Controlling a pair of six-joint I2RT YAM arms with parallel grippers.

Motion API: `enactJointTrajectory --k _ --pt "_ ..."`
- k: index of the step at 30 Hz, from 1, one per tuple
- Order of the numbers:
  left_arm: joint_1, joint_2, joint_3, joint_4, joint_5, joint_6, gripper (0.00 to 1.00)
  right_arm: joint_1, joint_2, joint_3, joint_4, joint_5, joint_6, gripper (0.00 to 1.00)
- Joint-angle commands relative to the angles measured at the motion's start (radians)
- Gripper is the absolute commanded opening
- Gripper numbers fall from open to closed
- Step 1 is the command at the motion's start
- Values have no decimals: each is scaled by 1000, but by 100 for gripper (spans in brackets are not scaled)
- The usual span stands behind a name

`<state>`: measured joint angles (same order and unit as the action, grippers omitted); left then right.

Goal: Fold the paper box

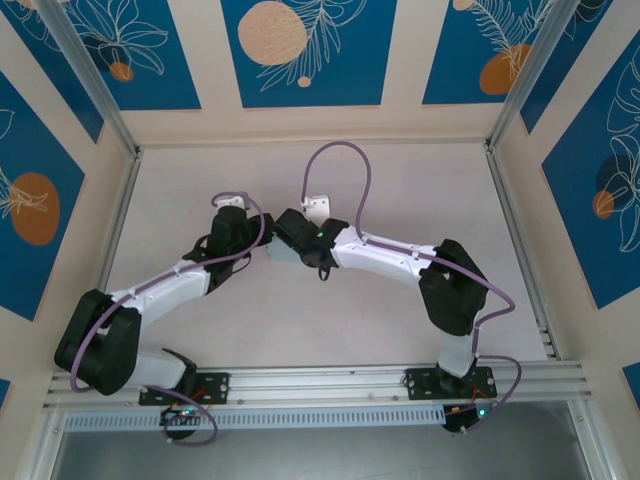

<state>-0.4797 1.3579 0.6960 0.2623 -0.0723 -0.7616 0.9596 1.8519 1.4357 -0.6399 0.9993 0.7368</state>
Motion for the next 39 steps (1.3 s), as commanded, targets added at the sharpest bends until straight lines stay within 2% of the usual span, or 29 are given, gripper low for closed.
enactJointTrajectory --k 1,22,39 --pt "4 14 -35 -43 -12 -15 25 16 51 -3 -60 -56 23 0" --pt "4 29 -36 -104 -81 71 29 21 47 -5 -81 -45 44 0" --pt "4 59 -86 -129 -119 59 33 26 53 -6 -93 -44 61 0"
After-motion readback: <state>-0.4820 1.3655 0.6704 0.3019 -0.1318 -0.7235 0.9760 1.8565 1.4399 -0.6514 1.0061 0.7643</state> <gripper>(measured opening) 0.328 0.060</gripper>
